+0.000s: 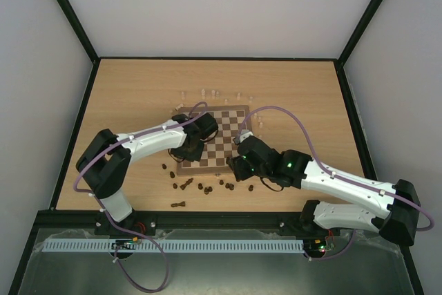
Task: Set up the chess pieces on the board
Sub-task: Place the chess piece on the chessboard, then pick up the chess piece at the center of the board.
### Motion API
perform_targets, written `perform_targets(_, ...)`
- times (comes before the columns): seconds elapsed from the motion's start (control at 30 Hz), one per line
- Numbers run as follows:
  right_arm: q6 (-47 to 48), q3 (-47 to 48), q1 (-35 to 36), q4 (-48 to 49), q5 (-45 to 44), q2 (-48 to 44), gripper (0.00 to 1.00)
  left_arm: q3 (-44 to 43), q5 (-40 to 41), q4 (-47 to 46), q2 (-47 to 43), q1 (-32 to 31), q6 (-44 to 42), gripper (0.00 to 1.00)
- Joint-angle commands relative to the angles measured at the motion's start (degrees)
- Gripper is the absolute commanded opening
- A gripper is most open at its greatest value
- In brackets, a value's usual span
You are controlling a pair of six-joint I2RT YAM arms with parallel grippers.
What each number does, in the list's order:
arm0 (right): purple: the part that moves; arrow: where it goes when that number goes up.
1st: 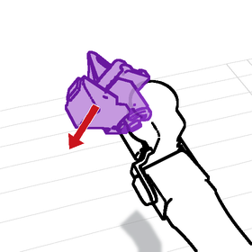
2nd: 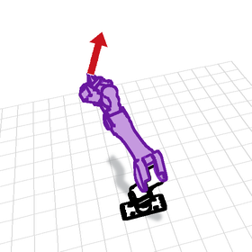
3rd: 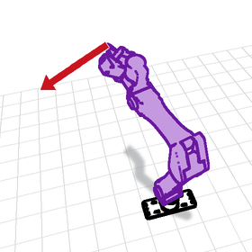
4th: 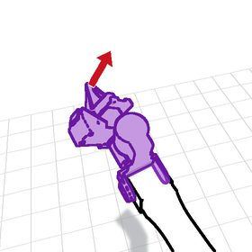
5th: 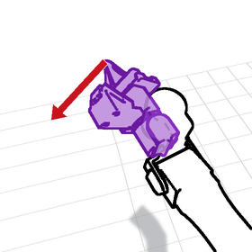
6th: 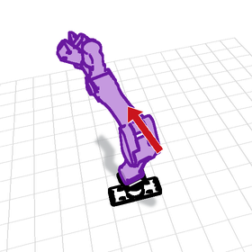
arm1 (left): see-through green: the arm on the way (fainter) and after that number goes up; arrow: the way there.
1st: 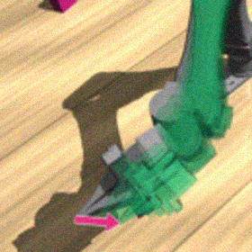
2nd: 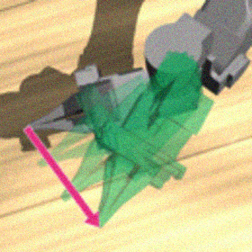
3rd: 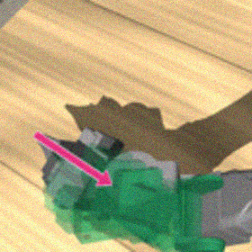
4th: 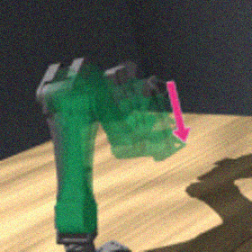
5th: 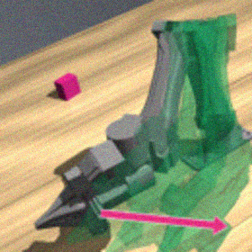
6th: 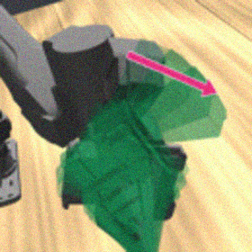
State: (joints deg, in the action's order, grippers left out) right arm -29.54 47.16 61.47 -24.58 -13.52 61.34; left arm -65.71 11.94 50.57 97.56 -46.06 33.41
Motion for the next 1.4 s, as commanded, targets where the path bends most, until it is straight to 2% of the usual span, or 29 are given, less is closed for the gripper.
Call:
perform_targets(0.0, 0.54, -0.57, 0.3, -1.08, 0.01, -0.96, 0.59, -1.0, -0.04, 1.47, 0.01, -0.32, -0.56, 0.18)
perform_targets(0.33, 0.54, -0.69, 0.24, -1.09, 0.13, -1.27, 0.59, -1.92, 0.98, 2.29, 0.01, -0.34, -0.51, 0.26)
perform_targets(0.6, 0.52, -0.39, 0.23, -1.23, -0.74, -0.95, 0.6, -9.49, 5.48, 5.73, -4.91, -0.29, -0.46, 0.45)
perform_targets(0.8, 0.32, 0.63, 0.23, -2.13, -2.21, 0.9, 0.71, -12.23, 7.99, 4.29, -14.11, -0.57, -0.15, 0.59)
perform_targets(0.9, -0.15, 0.72, 0.3, -2.36, -3.01, 1.83, 0.78, -7.09, 7.5, -1.82, -23.78, -2.02, 1.32, 0.67)
perform_targets(1.0, -1.15, 0.36, 0.3, -2.42, -3.21, 2.86, 0.84, 2.73, 3.88, -10.54, -34.96, -2.62, 3.47, 0.69)
perform_targets(1.07, -2.22, 0.25, 0.24, -2.07, -2.9, 3.69, 0.93, 9.35, 0.97, -16.01, -41.81, -3.0, 4.85, 0.71)
perform_targets(1.1, -2.84, 0.24, 0.24, -1.9, -2.5, 4.06, 0.97, 12.47, -0.33, -18.01, -44.51, -3.16, 5.17, 0.77)
perform_targets(1.13, -3.26, 0.23, 0.24, -1.55, -2.0, 4.35, 0.99, 14.75, -1.0, -19.32, -46.94, -3.28, 5.38, 0.93)
perform_targets(1.17, -3.83, 0.0, 0.23, -0.95, -1.79, 4.47, 0.99, 16.72, -1.13, -19.59, -48.9, -3.32, 5.62, 0.98)
perform_targets(1.37, -6.5, 0.81, 0.29, -0.19, -1.87, 6.14, 0.99, 24.88, -3.13, -22.17, -56.19, -3.43, 6.4, 0.99)
